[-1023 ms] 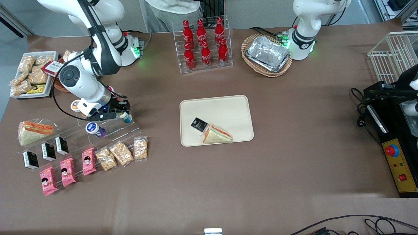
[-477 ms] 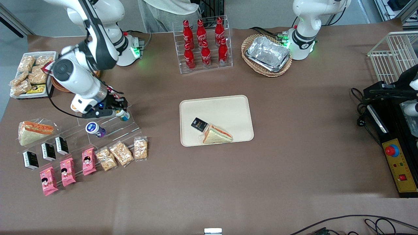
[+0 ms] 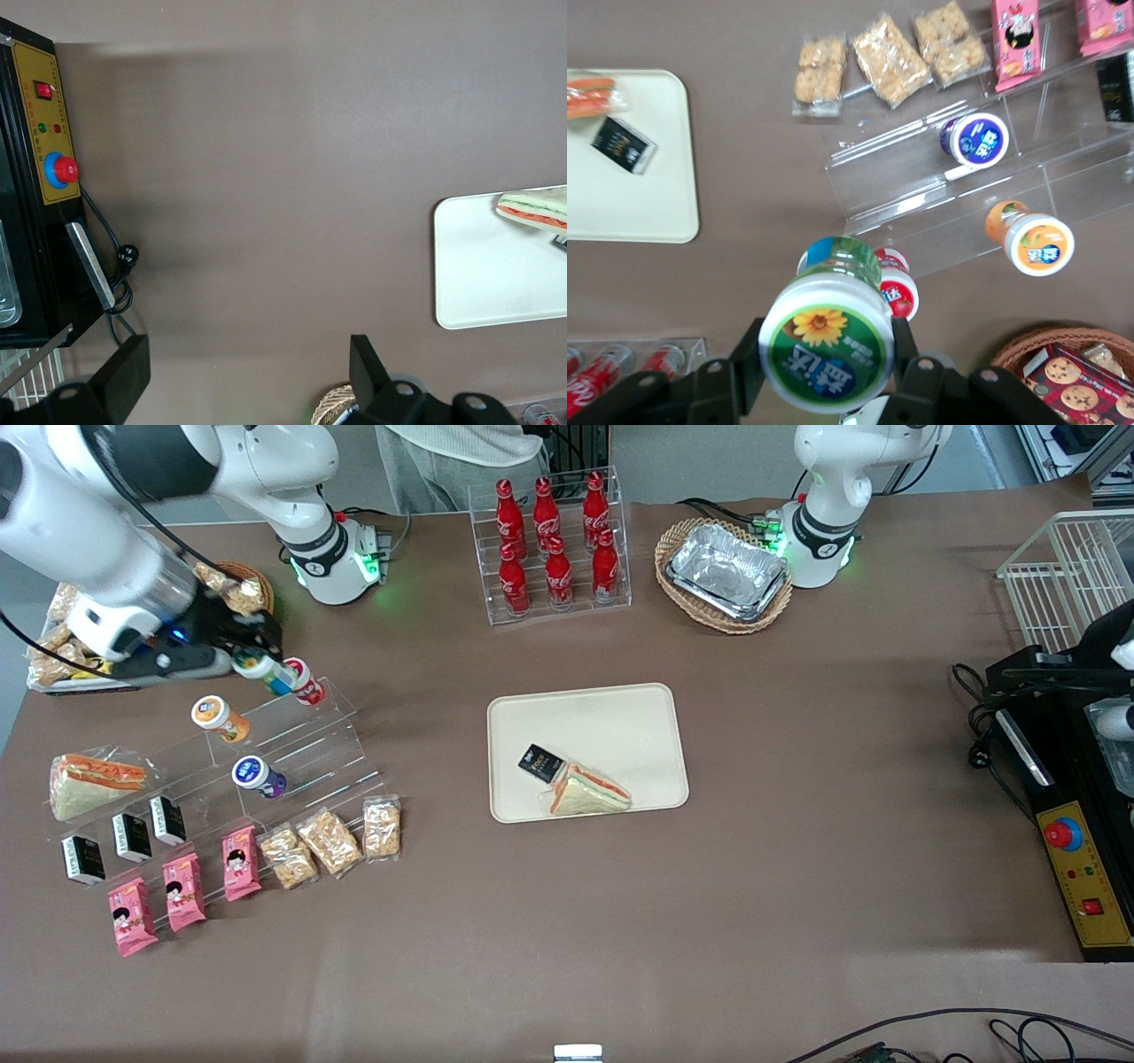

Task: Place green gum on tray
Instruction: 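Lift the green gum bottle off the rack with the right gripper, then carry the bottle over the cream tray beside the black tissue pack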

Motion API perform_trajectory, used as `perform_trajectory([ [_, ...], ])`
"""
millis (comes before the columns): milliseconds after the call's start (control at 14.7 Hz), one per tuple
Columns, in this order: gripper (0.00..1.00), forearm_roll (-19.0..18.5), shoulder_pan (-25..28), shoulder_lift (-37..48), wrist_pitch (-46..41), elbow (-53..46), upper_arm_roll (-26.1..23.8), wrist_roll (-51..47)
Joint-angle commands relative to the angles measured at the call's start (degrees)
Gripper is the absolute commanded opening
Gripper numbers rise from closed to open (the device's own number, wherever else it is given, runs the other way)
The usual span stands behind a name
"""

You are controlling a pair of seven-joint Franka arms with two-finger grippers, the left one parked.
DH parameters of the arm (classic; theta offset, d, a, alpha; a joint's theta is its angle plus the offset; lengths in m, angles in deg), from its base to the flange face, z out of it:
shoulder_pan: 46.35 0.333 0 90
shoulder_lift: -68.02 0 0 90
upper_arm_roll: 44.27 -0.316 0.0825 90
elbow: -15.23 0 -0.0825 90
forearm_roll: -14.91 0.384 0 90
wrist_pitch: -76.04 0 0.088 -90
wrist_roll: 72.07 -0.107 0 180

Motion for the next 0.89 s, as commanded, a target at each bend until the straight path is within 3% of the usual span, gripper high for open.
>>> perform_trajectory([
  [0,0.05,2.62,0.34,-2.8,-2.36,-4.36,-1.81,-8.6],
  [205,0.05,6.49,0.35,-4.82,0.36,-4.8,-9.44,-18.97],
  [545,0.04,6.32,0.52,-11.14,10.45,-5.76,-23.33,-38.76],
  [818,0.04,5.44,0.78,-18.35,20.47,-3.58,-28.09,-41.51],
])
